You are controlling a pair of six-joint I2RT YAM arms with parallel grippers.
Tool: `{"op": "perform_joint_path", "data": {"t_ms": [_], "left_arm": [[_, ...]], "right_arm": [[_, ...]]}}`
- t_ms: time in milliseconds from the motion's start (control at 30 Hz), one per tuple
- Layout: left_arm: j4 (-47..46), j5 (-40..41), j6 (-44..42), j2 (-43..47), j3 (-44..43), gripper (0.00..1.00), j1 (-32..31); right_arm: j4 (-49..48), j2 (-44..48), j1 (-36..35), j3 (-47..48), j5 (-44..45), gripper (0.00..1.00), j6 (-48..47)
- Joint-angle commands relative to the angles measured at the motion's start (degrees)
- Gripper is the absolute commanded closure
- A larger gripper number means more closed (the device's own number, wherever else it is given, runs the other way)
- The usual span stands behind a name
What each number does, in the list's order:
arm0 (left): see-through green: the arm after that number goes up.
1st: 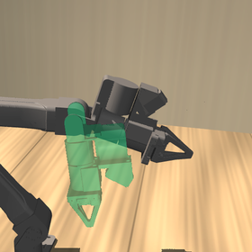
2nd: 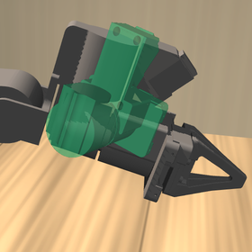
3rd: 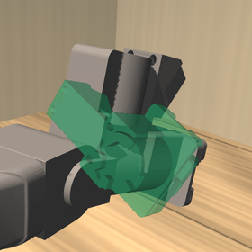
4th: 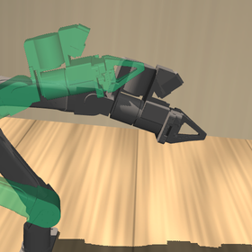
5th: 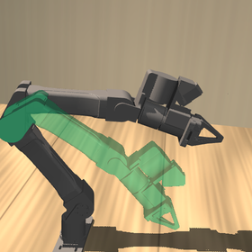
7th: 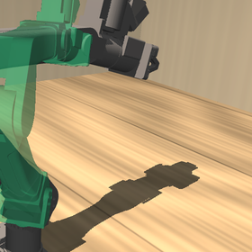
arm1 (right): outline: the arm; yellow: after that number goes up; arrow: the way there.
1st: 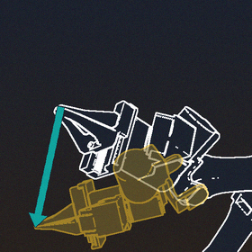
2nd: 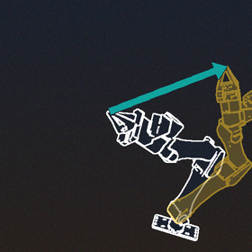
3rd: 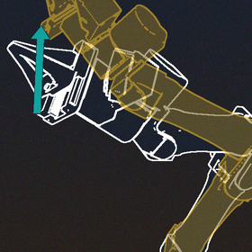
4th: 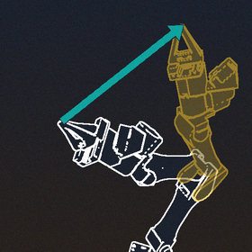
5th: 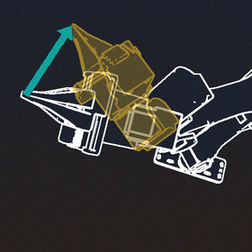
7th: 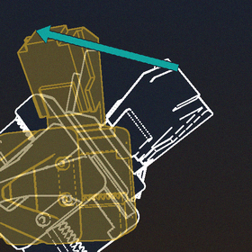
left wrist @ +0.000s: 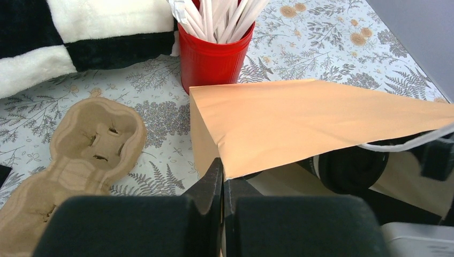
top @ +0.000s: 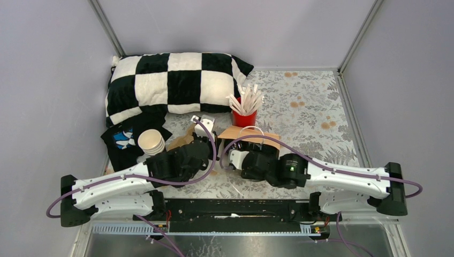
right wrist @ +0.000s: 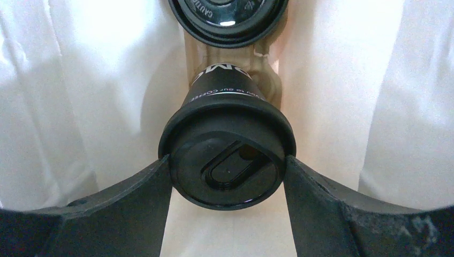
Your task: Pack the takeout coffee
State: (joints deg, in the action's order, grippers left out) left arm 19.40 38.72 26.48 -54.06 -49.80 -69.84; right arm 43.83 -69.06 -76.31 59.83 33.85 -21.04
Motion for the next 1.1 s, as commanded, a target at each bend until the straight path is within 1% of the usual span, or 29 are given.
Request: {"op": "perform_joint_path", "data": {"t_ms": [0,67,167,267,333,533,733,1067], "left_arm": [[0.8,0.5,0.9,0.5,-0.7,1.0,-0.2],[1.2,0.3,0.9,0.5,-0.6,1.0,-0.2],[1.2,-0.4,0.9,0.9,-0.8,1.0,-0.2],[1.2,-1.7,0.9,0.7,-1.4,1.0,-0.2],[1.2,-2.6,0.6,0.4,-1.9,1.0,-0.2],[1.3,-4.1,-0.3,-0.2,-2.6,1.0,-0.3],[2.9,-4.0,-0.5,0.3,-3.4,1.0,-0.3],[2.7,-4.7,-0.8,0.2,-3.7,1.0,-0.3]], "right_arm": [[-4.1,5.5,-0.4,-4.8,3.1,0.69,0.4],[-5.2,7.1,-0.3,-6.2,5.0,0.69,1.0],[-6.8,9.3,0.8,-7.6,3.5,0.67,0.6],[-5.8,8.9,1.7,-7.6,2.8,0.67,0.2],[-6.8,8.8,2.4,-7.8,2.7,0.67,-0.6],[-8.8,5.8,3.3,-6.8,5.9,0.72,-2.9],[-8.9,5.7,5.1,-7.9,7.3,0.69,-4.4],[-16.3,5.2,12.1,-9.9,0.7,0.68,-8.6]]}}
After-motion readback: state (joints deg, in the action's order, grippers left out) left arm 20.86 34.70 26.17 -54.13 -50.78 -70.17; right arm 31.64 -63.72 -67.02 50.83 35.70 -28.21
